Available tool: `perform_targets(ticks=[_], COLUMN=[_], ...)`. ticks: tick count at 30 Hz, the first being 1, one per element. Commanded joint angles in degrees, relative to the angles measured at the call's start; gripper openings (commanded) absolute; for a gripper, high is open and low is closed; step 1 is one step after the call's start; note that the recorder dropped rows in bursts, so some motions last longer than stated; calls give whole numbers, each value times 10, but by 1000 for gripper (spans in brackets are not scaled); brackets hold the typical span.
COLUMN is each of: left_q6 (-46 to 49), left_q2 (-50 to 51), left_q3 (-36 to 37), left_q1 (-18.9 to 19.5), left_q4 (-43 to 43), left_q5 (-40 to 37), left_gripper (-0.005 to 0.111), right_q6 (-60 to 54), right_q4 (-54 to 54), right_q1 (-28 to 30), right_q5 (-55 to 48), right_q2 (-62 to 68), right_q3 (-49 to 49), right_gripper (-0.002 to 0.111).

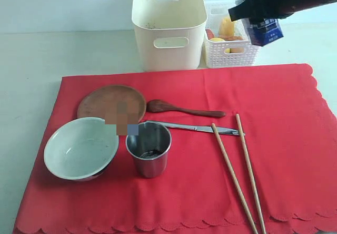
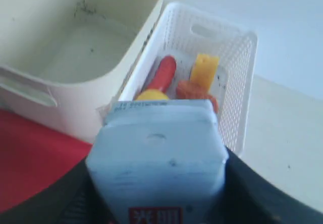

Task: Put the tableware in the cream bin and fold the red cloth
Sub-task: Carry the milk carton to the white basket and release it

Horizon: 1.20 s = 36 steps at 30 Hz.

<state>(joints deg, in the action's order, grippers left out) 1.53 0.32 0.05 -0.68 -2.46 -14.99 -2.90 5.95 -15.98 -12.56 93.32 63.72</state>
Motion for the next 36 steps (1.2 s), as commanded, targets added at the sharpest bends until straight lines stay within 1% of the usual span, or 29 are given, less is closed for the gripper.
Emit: perform_targets(ticks=[1, 5, 9, 14, 21, 23, 28, 30, 33, 36], left_q6=[-2, -2, -2, -2, -2, -2, -2, -2, -2, -2], left_q2=[-3, -3, -3, -3, -3, -3, -3, -3, -3, -3], left_q3=[-1, -1, -1, -1, -1, -1, -1, -1, -1, -1], left_q1=[1, 1, 1, 1, 1, 1, 1, 1, 1, 1], left_q4=[3, 3, 3, 3, 3, 3, 3, 3, 3, 3], left_q5=[1, 1, 1, 1, 1, 1, 1, 1, 1, 1], left_gripper=[3, 3, 3, 3, 3, 3, 3, 3, 3, 3], right_q6=[29, 29, 37, 88, 156, 179, 182, 182, 182, 182], right_q4=[3, 1, 1, 1, 1, 1, 1, 1, 2, 2], right_q1=[0, 0, 0, 11, 45, 48, 47, 47, 47, 47], right_q5=[96, 119, 119, 118, 118, 105, 74, 72, 81, 81], right_q2=[28, 62, 104, 168, 256, 278, 314, 316, 316, 316], right_q3=[7, 19, 62, 137, 231, 255, 293, 296, 296, 296], right_gripper=[0, 0, 0, 0, 0, 0, 1, 4, 16, 34])
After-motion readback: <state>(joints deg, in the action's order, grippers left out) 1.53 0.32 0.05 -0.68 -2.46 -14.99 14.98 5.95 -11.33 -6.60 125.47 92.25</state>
